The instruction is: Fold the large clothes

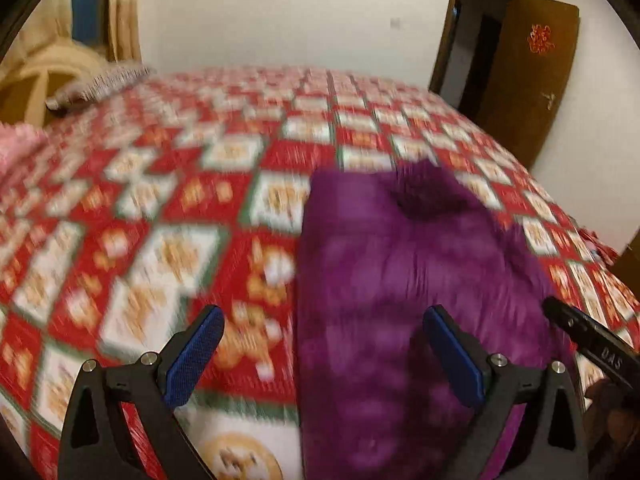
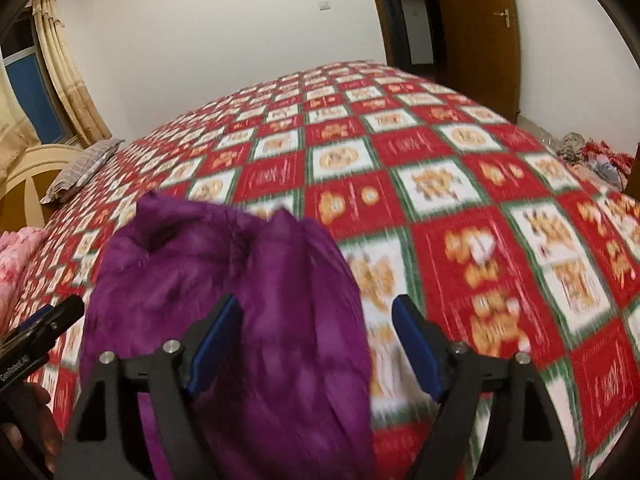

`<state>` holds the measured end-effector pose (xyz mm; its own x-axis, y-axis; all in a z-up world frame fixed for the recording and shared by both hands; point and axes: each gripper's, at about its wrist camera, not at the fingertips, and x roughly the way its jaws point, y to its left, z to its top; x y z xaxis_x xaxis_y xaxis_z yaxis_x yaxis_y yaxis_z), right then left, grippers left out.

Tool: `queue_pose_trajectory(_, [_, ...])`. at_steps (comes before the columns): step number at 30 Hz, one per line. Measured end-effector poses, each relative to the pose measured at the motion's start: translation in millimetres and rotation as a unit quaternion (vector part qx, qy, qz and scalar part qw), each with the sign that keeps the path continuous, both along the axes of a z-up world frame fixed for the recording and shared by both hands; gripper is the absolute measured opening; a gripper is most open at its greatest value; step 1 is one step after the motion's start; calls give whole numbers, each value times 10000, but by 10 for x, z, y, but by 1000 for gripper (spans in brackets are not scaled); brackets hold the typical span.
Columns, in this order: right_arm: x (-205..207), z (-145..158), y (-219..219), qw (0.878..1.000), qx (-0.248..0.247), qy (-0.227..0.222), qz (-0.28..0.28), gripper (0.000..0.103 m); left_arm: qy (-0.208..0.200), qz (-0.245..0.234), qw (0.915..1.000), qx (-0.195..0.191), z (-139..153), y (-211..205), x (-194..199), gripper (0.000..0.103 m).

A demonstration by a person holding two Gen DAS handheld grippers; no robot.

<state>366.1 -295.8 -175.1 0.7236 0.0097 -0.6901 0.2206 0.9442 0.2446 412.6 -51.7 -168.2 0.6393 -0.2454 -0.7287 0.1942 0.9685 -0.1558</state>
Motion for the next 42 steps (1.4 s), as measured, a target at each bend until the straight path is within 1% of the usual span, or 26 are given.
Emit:
queue_pose_trajectory(1, [-36,-66,12,10000,56,47,67,81,76,-23,10000,-44,-61,-4,2,100])
queue_pose_trajectory(3, [-42,-121,24,9999,104,65,102,81,58,44,9996,-268,-141,32,-43,100])
queue_pose_trajectory(5, [-38,-152,3,9997,220,72,108,81,139,16,9994,-332,-162,22,-19,100])
queue_pose_trajectory(8, [28,-242,-21,9982,499,236,254,80,236,-235,9988,-346,-186,-67,48,100])
queue_pose_trajectory(10, [32,-279,-49,9970,694,205,270,80,233,-475,9979,-373,-187,-147,48,100])
queue_pose_trajectory(11, [34,-293,-54,9964,762,204,306,78,229,-603,9973,-361,-199,-187,41,100])
queue_pose_trajectory(13, [17,-294,-35,9945,930,171,448,65,135,-888,9952,-382,-178,-279,-12,89])
queue_pose_trajectory(14, [5,-298,-16,9927,1064,143,558,51,61,-934,9952,-279,-154,-332,-54,84])
queue_pose_trajectory(15, [-18,-304,8,9920,1097,119,606,44,-48,-992,9949,-183,-125,-377,-104,74])
queue_pose_trajectory(16, [-12,-312,-8,9912,1156,119,626,42,-161,-1050,9943,-91,-96,-416,-140,67])
queue_pose_trajectory(17, [-30,-314,-26,9897,1288,93,611,37,-373,-1103,9931,106,-54,-453,-221,50])
queue_pose_trajectory(18, [-53,-312,-42,9883,1406,56,595,32,-587,-1144,9912,323,-2,-483,-308,37])
queue_pose_trajectory(19, [-84,-291,-36,9879,1436,1,594,29,-714,-1163,9898,419,49,-478,-362,33])
queue_pose_trajectory(20, [-117,-250,4,9890,1339,-58,623,25,-840,-1150,9887,469,127,-457,-432,29])
queue_pose_trajectory(21, [-157,-193,54,9901,1231,-113,670,23,-1006,-1114,9870,571,222,-433,-514,27])
queue_pose_trajectory(23, [-195,-94,144,9885,1275,-210,784,21,-1309,-1017,9839,673,399,-341,-655,27])
queue_pose_trajectory(25, [-228,72,306,9870,1231,-394,956,21,-1496,-865,9830,622,604,-154,-753,27])
queue_pose_trajectory(27, [-215,212,450,9843,1259,-537,1115,21,-1669,-694,9807,741,797,54,-846,27])
queue_pose_trajectory(30, [-158,438,740,9787,1305,-677,1434,21,-1698,-367,9815,799,961,369,-833,27])
queue_pose_trajectory(35, [34,611,1339,9697,1182,-711,2014,20,-1636,165,9827,847,1043,901,-837,27])
queue_pose_trajectory(37, [99,611,1555,9662,1119,-645,2230,20,-1588,349,9829,864,1009,1087,-859,27])
queue_pose_trajectory(42, [231,541,1919,9616,936,-496,2531,20,-1433,666,9844,778,879,1432,-879,27])
